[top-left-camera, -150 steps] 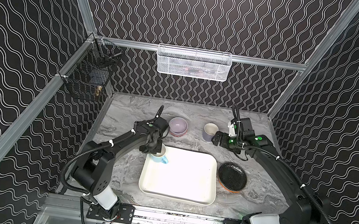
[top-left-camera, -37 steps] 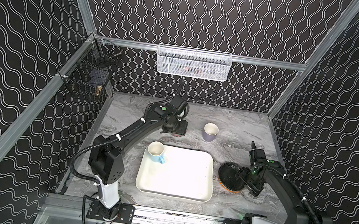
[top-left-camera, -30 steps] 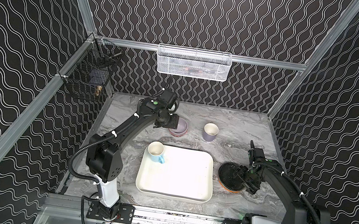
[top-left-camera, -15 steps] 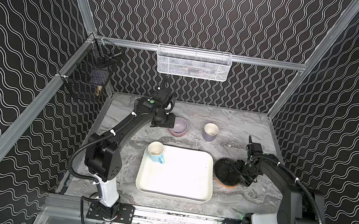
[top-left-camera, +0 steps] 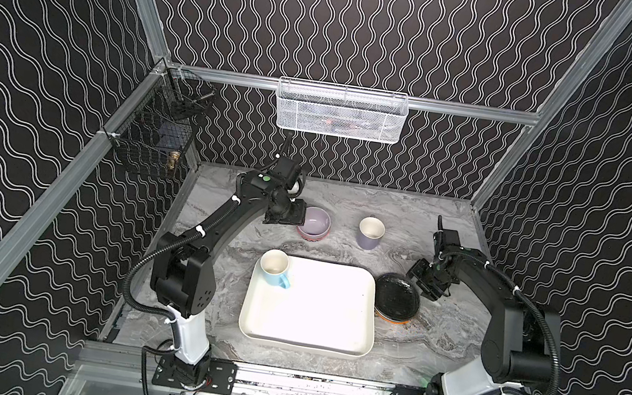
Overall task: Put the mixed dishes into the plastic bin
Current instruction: 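Grasp the rim of the clear glass lid with the right gripper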
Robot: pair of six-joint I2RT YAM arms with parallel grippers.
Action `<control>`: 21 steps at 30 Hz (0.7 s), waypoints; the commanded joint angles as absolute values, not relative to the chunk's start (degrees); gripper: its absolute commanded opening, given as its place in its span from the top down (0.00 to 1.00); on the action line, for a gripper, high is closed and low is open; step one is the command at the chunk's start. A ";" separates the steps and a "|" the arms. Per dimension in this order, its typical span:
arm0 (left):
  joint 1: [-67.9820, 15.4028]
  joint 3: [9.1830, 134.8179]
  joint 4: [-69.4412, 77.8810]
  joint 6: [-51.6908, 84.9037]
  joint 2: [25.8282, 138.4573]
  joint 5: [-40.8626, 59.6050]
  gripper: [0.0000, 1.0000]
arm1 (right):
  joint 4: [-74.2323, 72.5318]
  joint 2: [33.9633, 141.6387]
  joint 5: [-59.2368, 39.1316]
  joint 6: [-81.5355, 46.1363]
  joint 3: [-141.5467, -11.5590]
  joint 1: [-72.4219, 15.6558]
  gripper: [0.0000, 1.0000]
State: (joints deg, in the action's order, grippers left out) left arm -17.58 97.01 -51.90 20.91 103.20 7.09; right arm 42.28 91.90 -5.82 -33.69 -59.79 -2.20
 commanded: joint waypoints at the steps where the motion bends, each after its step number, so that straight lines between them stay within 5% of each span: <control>1: -17.49 95.07 -51.21 20.57 101.69 6.87 0.39 | 45.75 89.90 -3.35 -30.62 -58.80 -2.20 0.39; 16: -17.49 85.56 -51.00 21.67 90.81 11.19 0.35 | 45.01 83.61 -5.19 -27.91 -51.52 -2.28 0.54; 19: -17.49 83.98 -51.55 21.54 88.60 13.07 0.30 | 44.57 83.11 -5.56 -27.81 -50.86 -2.25 0.55; 21: -17.49 83.19 -51.73 21.61 87.46 13.87 0.12 | 44.21 82.75 -5.69 -27.81 -50.23 -2.28 0.57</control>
State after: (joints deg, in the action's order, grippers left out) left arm -17.56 83.85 -51.07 21.28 88.66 11.35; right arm 44.71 83.33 -5.23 -28.42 -50.72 -2.20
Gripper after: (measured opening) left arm 0.798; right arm 0.439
